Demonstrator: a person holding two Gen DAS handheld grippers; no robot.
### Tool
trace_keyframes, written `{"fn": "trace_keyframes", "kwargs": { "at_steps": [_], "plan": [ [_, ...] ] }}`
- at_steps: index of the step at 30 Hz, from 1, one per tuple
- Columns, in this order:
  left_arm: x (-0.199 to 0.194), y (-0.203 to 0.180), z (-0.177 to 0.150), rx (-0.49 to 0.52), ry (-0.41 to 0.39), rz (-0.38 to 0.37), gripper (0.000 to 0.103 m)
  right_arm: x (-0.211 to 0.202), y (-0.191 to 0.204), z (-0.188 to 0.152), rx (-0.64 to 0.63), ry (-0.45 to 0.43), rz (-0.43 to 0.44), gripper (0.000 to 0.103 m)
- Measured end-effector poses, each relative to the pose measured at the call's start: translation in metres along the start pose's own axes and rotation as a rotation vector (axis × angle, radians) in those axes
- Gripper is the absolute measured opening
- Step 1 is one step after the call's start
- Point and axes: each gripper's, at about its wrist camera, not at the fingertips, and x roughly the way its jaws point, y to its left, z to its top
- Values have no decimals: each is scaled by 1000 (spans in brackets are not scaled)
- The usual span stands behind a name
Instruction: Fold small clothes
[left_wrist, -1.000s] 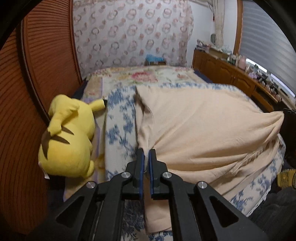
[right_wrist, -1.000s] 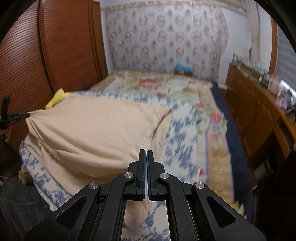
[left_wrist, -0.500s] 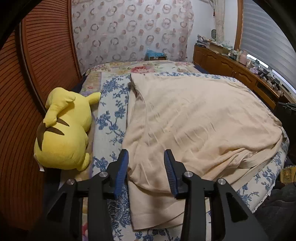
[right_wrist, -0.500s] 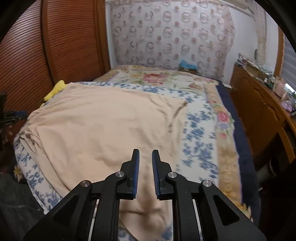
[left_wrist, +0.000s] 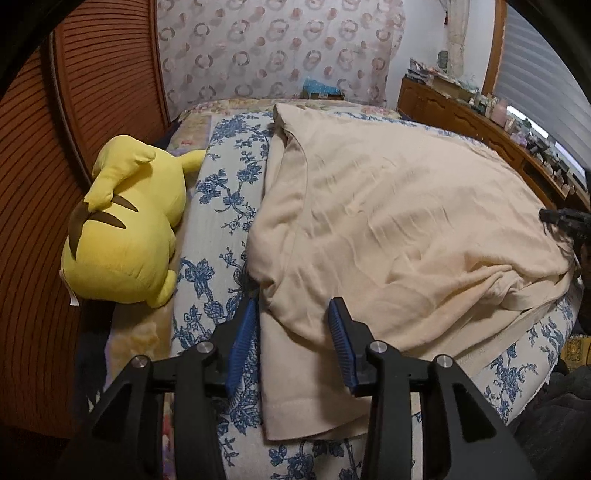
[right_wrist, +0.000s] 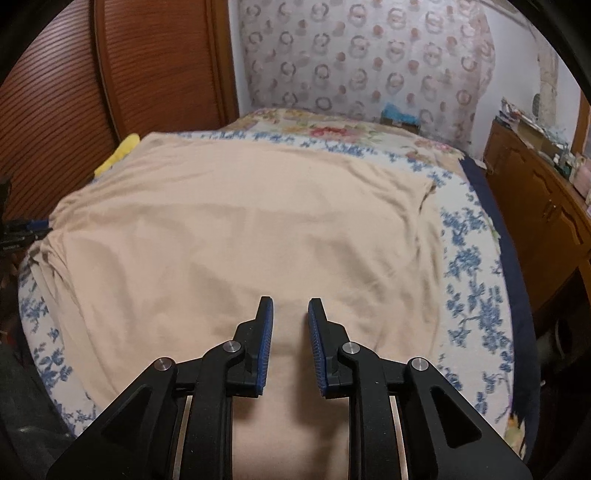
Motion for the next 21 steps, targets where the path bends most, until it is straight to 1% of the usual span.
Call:
{"fn": "trace_keyframes", "kwargs": {
  "at_steps": [5, 7, 8, 10, 11, 13, 16, 21],
  "plan": [
    [-1, -1, 0, -6, -4, 8, 40, 12, 5, -7, -16, 38, -4, 20],
    [-1, -1, 0, -7, -5, 9, 40, 12, 6, -8, -25, 25, -13, 27],
    [-1, -1, 1, -8, -6, 9, 40, 13, 6, -9, -26, 20, -16, 28],
    [-1, -1, 1, -7, -6, 9, 40, 13, 9, -9, -35, 12, -19, 34],
    [-1, 0, 0, -8, -8, 9, 40, 14, 10, -10, -44, 5, -26, 36],
    [-1, 0, 0, -10, -14, 10, 40, 14, 9, -9, -42, 4, -35, 41],
    [-2, 1, -3, -16, -27, 9, 40, 15, 6, -9, -23, 4, -36, 45],
    [-2, 0, -4, -33, -36, 20, 40, 16, 3, -9, -17, 4, -20, 47]
  ]
}}
